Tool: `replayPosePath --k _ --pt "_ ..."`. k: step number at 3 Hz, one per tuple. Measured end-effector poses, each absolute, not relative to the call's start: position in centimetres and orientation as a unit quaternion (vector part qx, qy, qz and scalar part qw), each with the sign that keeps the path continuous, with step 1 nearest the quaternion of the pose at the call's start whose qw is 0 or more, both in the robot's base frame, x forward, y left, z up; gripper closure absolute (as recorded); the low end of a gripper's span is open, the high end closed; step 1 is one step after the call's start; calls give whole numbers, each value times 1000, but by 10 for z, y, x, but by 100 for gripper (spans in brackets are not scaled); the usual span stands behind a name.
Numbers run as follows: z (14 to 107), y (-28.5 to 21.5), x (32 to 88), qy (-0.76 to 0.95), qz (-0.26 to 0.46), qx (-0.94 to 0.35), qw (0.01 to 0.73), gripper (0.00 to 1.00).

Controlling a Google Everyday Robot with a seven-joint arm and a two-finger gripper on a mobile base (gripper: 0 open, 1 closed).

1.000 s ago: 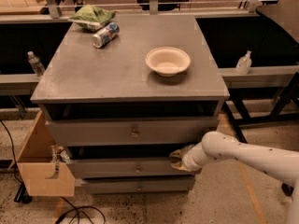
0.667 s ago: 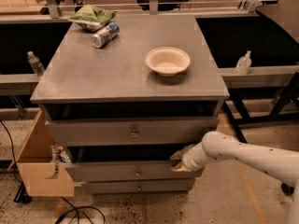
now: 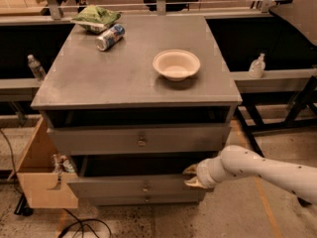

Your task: Open middle drawer

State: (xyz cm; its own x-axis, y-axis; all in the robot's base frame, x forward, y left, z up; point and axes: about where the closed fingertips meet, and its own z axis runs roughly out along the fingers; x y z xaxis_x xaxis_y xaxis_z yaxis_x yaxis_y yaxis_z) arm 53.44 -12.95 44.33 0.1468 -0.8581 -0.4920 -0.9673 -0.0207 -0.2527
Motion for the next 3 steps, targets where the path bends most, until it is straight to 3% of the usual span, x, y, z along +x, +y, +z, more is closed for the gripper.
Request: replayPosePath --k 3 --pt "450 -138 508 668 106 -680 282 100"
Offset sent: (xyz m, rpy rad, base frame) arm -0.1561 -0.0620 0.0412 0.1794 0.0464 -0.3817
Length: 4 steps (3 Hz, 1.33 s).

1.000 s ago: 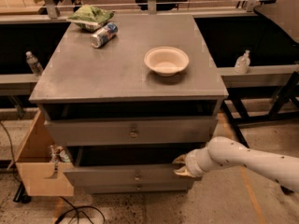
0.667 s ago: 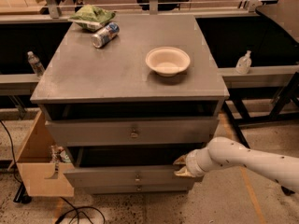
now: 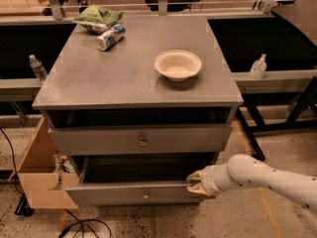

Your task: Open middle drawer

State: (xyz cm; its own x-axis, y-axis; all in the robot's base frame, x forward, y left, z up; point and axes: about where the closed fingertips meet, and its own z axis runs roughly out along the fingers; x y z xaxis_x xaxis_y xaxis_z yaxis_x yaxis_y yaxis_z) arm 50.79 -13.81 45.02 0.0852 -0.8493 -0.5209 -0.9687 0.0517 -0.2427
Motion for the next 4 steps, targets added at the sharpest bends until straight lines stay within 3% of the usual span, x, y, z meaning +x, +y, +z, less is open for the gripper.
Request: replayPosePath --k 4 --pt "462 -149 452 704 128 -633 296 100"
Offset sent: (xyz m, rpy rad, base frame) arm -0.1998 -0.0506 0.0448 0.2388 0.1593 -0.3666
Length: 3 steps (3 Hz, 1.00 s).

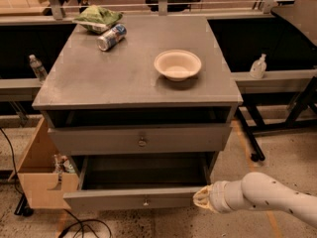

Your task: Open middle drawer

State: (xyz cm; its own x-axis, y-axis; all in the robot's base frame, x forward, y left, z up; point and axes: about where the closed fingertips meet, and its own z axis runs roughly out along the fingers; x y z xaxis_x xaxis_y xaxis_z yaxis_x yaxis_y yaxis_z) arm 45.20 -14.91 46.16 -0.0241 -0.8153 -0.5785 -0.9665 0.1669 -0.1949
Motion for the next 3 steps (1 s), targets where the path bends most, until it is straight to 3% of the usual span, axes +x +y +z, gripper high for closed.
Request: replayPosePath --k 1,2,3 --pt "461 -147 452 703 129 -634 296 84" --pt "462 -144 454 699 131 -637 295 53" --pt "469 -133 466 684 136 -653 296 30"
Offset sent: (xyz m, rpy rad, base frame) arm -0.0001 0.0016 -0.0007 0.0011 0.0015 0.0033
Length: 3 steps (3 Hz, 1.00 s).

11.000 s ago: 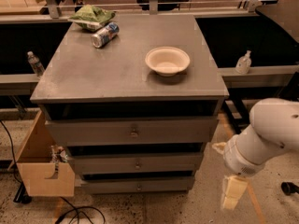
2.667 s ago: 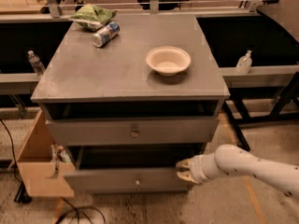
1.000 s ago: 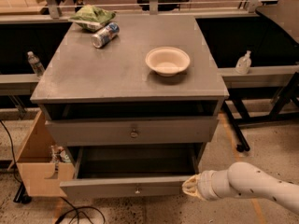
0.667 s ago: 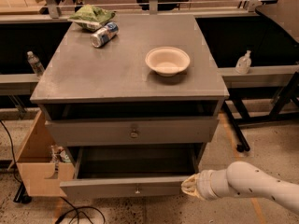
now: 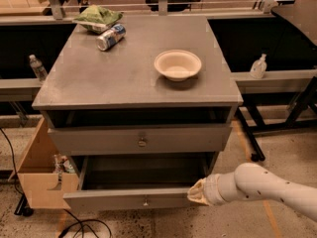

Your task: Open middle drawer

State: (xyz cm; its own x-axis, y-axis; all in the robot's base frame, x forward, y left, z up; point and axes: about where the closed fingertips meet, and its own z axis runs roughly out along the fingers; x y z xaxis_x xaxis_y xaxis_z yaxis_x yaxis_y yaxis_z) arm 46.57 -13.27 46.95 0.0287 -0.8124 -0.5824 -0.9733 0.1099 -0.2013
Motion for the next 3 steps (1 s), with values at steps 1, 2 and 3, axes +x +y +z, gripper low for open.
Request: replayPosePath --k 1,2,3 --pt "494 -116 482 662 142 -672 300 6" --pt "532 -102 477 646 141 -686 304 0" --pt "567 -96 470 639 132 -692 309 18"
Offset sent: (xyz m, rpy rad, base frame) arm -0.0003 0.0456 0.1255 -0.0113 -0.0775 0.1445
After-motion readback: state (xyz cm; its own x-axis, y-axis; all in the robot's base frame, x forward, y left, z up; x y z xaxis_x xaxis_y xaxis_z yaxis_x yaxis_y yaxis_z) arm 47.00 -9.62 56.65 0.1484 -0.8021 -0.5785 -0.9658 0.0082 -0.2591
